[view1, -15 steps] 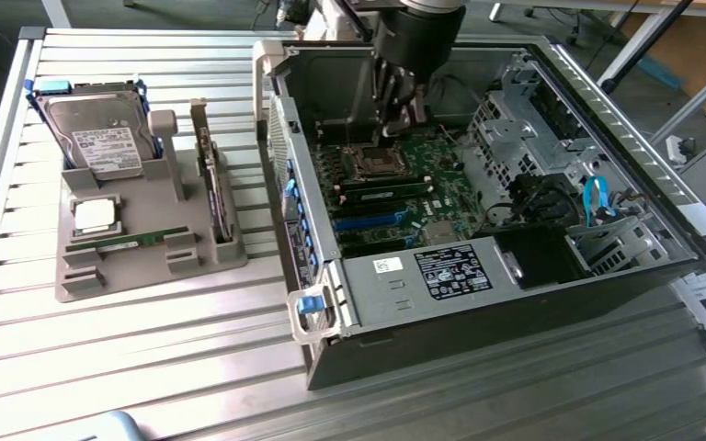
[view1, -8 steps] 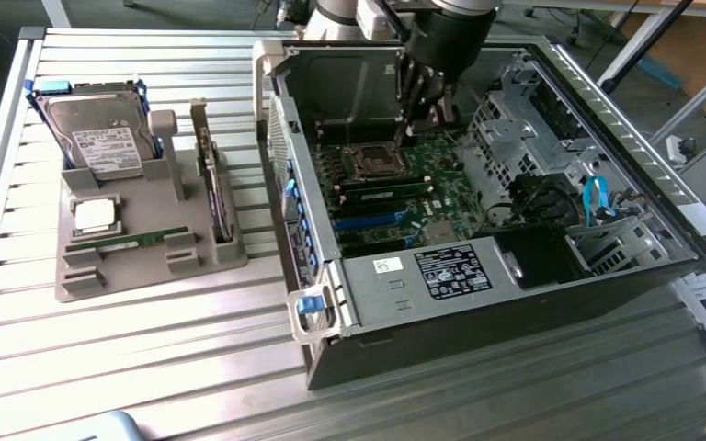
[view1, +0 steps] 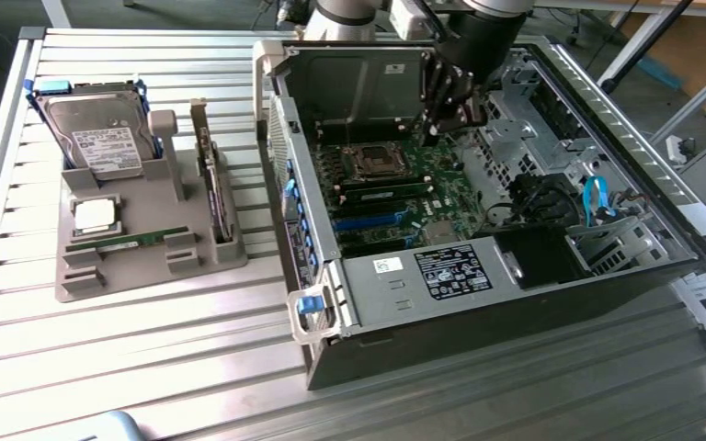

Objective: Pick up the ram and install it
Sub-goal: 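Press down the ram until it locks into place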

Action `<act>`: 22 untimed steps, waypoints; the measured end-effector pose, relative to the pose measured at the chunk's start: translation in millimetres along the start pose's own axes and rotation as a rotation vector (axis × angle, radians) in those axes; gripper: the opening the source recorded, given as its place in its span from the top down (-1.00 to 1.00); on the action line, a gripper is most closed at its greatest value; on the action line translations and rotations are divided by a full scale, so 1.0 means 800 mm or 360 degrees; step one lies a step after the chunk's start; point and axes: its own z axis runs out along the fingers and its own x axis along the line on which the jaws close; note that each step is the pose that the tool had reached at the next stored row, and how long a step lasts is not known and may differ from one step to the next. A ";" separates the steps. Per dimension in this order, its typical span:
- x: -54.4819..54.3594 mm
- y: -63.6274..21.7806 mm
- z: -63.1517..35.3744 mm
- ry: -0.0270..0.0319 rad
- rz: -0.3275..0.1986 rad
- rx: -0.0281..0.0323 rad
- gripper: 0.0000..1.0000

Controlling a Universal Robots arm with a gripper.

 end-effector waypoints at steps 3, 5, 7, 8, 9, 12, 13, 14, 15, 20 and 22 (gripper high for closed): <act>0.000 -0.017 0.000 0.00001 0.0000 -0.00098 0.79; 0.001 -0.028 0.000 -0.00003 0.0000 -0.00155 0.79; 0.001 -0.039 0.000 -0.00001 0.0000 -0.00218 0.79; 0.001 -0.047 0.000 -0.00001 0.0000 -0.00261 0.79; 0.001 -0.052 0.000 -0.00001 0.0000 -0.00297 0.79; 0.001 -0.066 0.000 -0.00004 -0.0001 -0.00393 0.79; 0.001 -0.066 0.000 -0.00007 -0.0001 -0.00394 0.79; 0.001 -0.066 0.000 -0.00008 0.0000 -0.00394 0.79; 0.001 -0.066 0.000 -0.00008 0.0000 -0.00395 0.79; 0.001 -0.066 0.000 -0.00007 -0.0001 -0.00395 0.79; 0.001 -0.066 0.000 -0.00008 -0.0001 -0.00395 0.79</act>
